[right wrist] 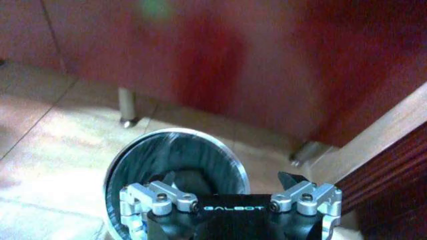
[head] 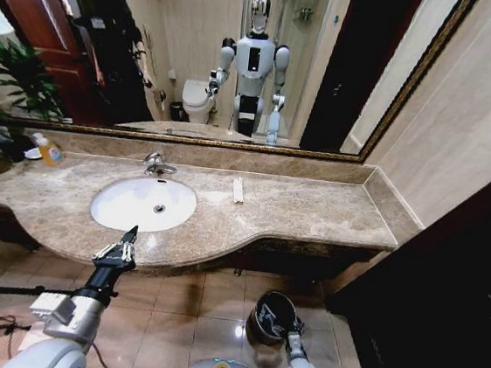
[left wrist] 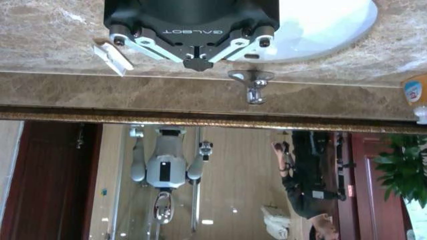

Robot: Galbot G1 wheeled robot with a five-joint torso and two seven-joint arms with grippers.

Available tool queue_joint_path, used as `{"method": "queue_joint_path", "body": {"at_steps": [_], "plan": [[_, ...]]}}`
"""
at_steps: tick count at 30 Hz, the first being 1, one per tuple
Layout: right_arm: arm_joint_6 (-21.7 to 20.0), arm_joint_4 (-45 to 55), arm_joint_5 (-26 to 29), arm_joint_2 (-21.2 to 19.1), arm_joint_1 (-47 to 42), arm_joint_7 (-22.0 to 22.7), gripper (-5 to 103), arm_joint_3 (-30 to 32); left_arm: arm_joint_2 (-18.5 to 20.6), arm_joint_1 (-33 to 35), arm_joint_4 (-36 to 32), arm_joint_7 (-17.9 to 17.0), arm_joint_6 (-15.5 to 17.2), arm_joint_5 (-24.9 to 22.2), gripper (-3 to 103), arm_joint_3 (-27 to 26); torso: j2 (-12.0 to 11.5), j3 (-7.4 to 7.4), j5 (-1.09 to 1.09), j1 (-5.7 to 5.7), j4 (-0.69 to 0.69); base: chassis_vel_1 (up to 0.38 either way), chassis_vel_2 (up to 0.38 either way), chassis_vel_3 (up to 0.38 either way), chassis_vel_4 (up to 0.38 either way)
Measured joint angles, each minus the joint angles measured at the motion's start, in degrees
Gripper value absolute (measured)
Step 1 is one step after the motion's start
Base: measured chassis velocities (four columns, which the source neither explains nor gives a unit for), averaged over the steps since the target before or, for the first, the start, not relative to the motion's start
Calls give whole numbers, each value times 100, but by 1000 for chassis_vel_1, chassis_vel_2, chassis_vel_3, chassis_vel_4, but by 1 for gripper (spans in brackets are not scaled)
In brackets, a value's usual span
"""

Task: Pick up the trash from the sink and place it in the trash bin.

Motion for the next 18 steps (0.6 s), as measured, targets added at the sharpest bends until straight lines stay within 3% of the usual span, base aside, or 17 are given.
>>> {"method": "queue_joint_path", "body": {"at_steps": [5, 12, 18], "plan": [[-268, 958, 531, -349, -357, 142, 100, -18, 0, 0, 0, 0, 0, 0, 0, 0, 0, 0, -1, 0, 0, 0, 0, 0, 0], [-643, 3216, 1614, -1005, -1199, 528, 100, 272, 0, 0, 0, 0, 0, 0, 0, 0, 0, 0, 0, 0, 0, 0, 0, 0, 0], [-937, 4655, 2050, -1201, -1563, 730, 100, 577, 0, 0, 0, 0, 0, 0, 0, 0, 0, 0, 0, 0, 0, 0, 0, 0, 0]]}}
